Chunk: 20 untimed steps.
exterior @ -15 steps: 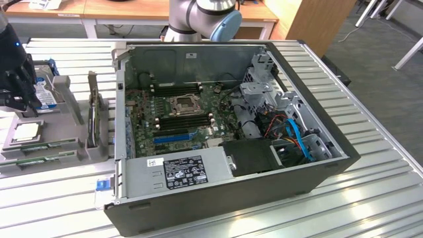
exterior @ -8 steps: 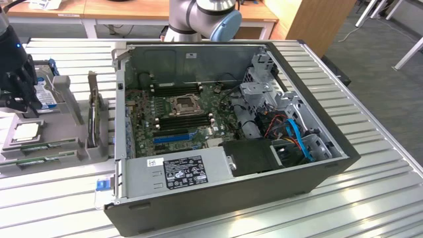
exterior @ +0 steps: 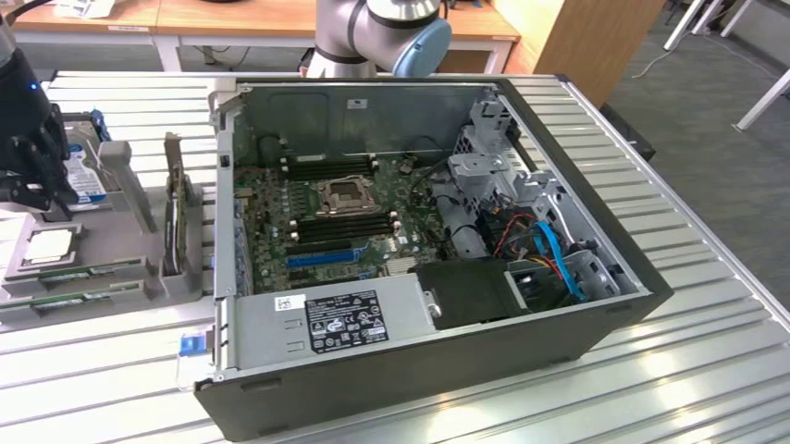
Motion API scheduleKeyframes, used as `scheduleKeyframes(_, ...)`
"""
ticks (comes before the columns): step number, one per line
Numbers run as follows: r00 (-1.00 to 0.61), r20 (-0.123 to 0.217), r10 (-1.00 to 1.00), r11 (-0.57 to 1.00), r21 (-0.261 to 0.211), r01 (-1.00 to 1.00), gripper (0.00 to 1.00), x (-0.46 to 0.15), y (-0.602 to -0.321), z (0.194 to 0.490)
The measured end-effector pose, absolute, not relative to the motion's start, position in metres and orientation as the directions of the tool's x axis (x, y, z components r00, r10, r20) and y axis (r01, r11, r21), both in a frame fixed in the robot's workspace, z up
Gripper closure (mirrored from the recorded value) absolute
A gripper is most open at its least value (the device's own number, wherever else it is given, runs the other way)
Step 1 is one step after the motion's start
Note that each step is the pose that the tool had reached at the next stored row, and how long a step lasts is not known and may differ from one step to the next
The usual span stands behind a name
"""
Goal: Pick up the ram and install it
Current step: 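Pick up the ram and move it above insertion slot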
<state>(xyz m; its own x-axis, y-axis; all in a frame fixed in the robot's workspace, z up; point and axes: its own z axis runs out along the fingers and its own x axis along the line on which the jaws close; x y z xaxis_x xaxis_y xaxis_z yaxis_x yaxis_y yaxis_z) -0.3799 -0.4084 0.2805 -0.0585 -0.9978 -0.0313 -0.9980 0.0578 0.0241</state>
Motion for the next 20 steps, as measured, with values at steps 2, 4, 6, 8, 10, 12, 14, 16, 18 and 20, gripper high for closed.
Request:
scheduleKeyframes(2, -0.058, -0.031, -0.998, 0.058, 0.024, -0.998, 0.69, -0.38, -0.41, 0.28)
scheduleKeyframes(4, -0.059, -0.031, -0.998, 0.058, 0.024, -0.998, 0.69, -0.38, -0.411, 0.281)
scheduleKeyframes(6, -0.059, -0.031, -0.998, 0.058, 0.024, -0.998, 0.69, -0.38, -0.413, 0.281)
scheduleKeyframes(8, -0.059, -0.031, -0.998, 0.058, 0.024, -0.998, 0.69, -0.38, -0.414, 0.281)
scheduleKeyframes(10, -0.059, -0.031, -0.998, 0.058, 0.024, -0.998, 0.69, -0.38, -0.415, 0.281)
scheduleKeyframes(12, -0.059, -0.031, -0.998, 0.058, 0.024, -0.998, 0.69, -0.381, -0.417, 0.281)
scheduleKeyframes(14, -0.059, -0.031, -0.998, 0.058, 0.024, -0.998, 0.69, -0.381, -0.419, 0.281)
scheduleKeyframes(16, -0.058, -0.031, -0.998, 0.058, 0.024, -0.998, 0.69, -0.381, -0.421, 0.281)
scheduleKeyframes(18, -0.058, -0.031, -0.998, 0.058, 0.024, -0.998, 0.69, -0.381, -0.423, 0.281)
scheduleKeyframes(20, -0.058, -0.031, -0.998, 0.058, 0.024, -0.998, 0.69, -0.381, -0.426, 0.281)
